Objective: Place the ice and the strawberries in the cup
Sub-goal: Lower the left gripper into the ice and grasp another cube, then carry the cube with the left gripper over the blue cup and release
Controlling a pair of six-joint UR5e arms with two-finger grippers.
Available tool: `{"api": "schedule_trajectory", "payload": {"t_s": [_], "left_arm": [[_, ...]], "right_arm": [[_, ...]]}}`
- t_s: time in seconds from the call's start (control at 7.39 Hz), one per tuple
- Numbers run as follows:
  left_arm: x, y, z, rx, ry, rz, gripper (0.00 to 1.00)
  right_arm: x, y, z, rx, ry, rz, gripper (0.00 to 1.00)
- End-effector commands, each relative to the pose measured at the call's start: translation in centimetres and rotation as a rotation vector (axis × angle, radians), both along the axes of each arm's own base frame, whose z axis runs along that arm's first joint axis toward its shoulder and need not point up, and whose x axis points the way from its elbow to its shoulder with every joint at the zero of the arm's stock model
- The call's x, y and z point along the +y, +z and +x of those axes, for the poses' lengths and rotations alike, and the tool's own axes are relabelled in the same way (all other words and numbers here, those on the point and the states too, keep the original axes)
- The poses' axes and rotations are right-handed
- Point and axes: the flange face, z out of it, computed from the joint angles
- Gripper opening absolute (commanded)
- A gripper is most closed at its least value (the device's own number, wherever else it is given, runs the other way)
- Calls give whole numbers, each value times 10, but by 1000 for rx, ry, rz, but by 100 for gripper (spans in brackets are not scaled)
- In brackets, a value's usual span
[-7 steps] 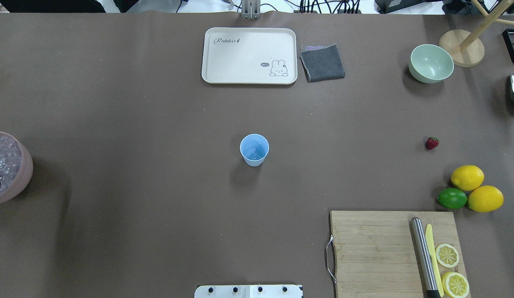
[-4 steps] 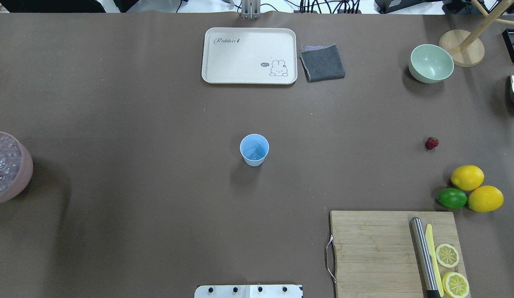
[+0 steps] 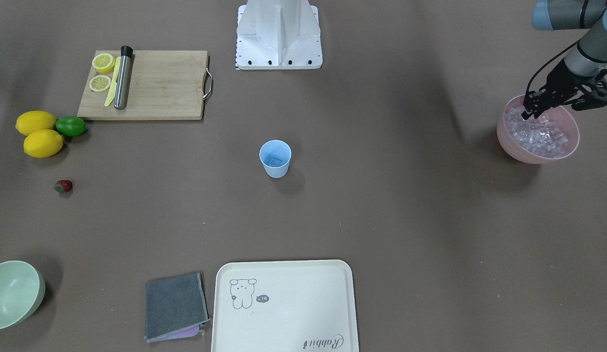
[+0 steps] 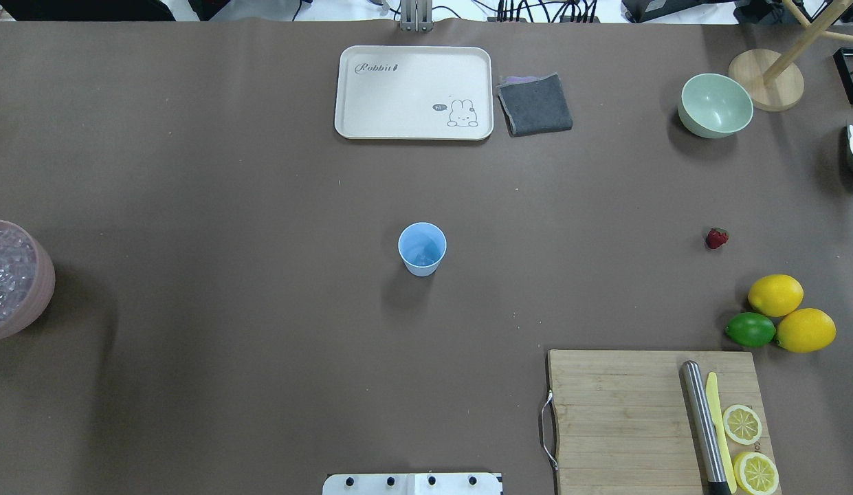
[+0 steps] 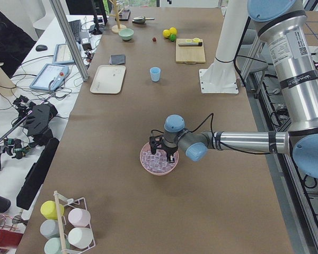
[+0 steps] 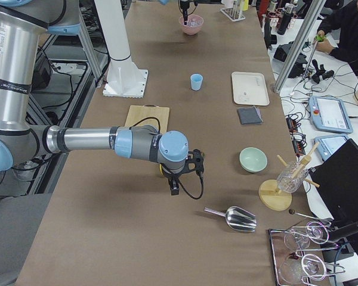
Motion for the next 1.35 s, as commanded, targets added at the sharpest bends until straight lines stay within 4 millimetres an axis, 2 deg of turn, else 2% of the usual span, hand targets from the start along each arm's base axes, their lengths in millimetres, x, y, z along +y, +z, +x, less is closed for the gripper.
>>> {"api": "schedule_trajectory", "payload": {"t_s": [0.0,0.14,0.27,0.41,0.54,0.68,0.81,0.95,1.08,1.22], "left_arm": [[-8,-18,-30,75,20,-2,0],[-12,-46,-32,66,31,0,0],[-28,-95,-29,68,20,-13,0],[-58,-145,-21,72,-6,-3,0],[-85,-187,-5,94,-33,-2,0],[-100,-226,29,132,-38,-15,0],[-104,-276,91,140,-48,-70,0],[-113,-343,153,115,-58,-76,0],[-126,-406,204,93,-82,-89,0],[-117,-444,259,102,-79,-101,0]], "right_arm": [[2,0,0,0,0,-2,100],[2,0,0,-2,0,-3,100],[2,0,0,-2,-1,-2,100],[2,0,0,-2,-1,-2,100],[4,2,0,-2,-1,-6,100],[4,1,0,-2,-1,-3,100],[4,-1,-3,-38,1,-4,100],[3,-2,-3,-43,3,-4,100],[2,-2,-3,-41,4,-5,100],[1,-1,-4,-41,1,-5,100]]}}
